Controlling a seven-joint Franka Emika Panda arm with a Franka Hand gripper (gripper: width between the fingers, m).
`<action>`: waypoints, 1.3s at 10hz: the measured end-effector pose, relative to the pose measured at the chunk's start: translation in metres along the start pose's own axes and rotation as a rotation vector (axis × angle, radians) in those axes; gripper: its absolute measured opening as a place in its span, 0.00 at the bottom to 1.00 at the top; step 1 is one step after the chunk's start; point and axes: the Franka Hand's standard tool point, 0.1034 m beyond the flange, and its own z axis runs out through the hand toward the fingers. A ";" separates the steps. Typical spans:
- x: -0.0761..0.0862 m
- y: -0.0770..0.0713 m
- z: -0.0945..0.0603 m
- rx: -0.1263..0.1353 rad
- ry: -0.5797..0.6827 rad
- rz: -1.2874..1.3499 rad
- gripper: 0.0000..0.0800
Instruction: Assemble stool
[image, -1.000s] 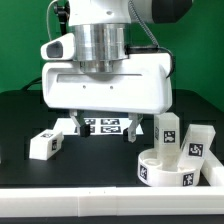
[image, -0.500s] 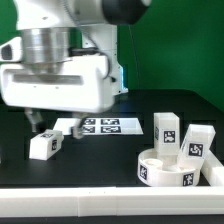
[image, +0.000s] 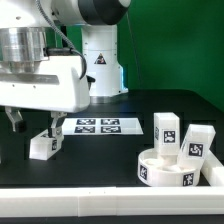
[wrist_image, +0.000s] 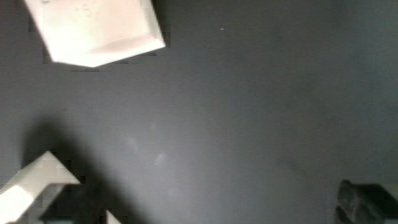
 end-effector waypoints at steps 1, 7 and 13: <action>0.000 0.015 0.006 0.000 0.001 -0.068 0.81; -0.016 0.029 0.015 0.009 -0.077 -0.129 0.81; -0.030 0.016 0.028 0.046 -0.449 -0.175 0.81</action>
Offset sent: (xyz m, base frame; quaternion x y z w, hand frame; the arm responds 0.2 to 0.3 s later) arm 0.0000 0.0000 0.0000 0.0000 0.0000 0.0000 1.0000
